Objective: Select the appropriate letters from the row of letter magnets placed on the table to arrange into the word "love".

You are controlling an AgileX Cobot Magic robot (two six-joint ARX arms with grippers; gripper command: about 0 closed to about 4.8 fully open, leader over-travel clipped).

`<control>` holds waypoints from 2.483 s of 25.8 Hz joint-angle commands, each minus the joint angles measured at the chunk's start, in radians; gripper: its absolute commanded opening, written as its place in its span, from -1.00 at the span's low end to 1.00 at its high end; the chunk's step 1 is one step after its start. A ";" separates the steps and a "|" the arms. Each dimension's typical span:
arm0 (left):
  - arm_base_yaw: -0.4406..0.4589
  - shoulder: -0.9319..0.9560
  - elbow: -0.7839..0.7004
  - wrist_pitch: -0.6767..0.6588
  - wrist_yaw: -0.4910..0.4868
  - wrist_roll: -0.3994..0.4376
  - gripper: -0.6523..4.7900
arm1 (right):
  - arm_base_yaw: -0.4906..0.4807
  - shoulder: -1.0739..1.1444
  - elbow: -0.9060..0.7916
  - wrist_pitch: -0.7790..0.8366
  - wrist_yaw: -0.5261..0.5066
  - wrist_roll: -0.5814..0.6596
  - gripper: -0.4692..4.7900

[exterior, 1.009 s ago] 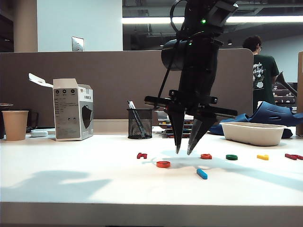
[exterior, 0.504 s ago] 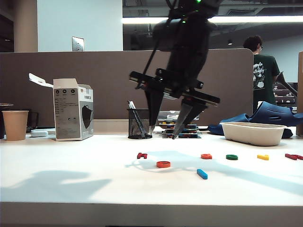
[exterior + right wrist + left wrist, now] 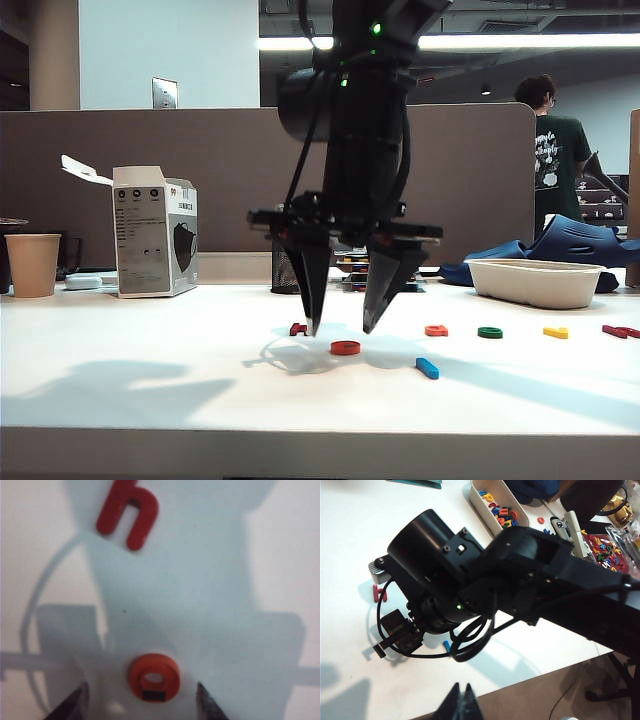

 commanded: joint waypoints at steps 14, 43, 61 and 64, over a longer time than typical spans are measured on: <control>0.002 -0.003 0.003 -0.015 -0.002 0.004 -0.78 | 0.011 0.039 0.002 0.006 0.009 -0.003 0.17; 0.002 -0.003 0.003 -0.015 -0.003 0.005 -0.78 | 0.042 0.077 0.003 -0.012 0.009 -0.003 -0.47; 0.002 -0.003 0.003 -0.015 0.000 0.004 -0.78 | 0.021 0.002 0.003 0.006 0.126 -0.003 -0.47; 0.002 -0.003 0.003 -0.015 0.000 0.005 -0.78 | 0.009 -0.024 0.003 0.004 0.128 -0.003 -0.47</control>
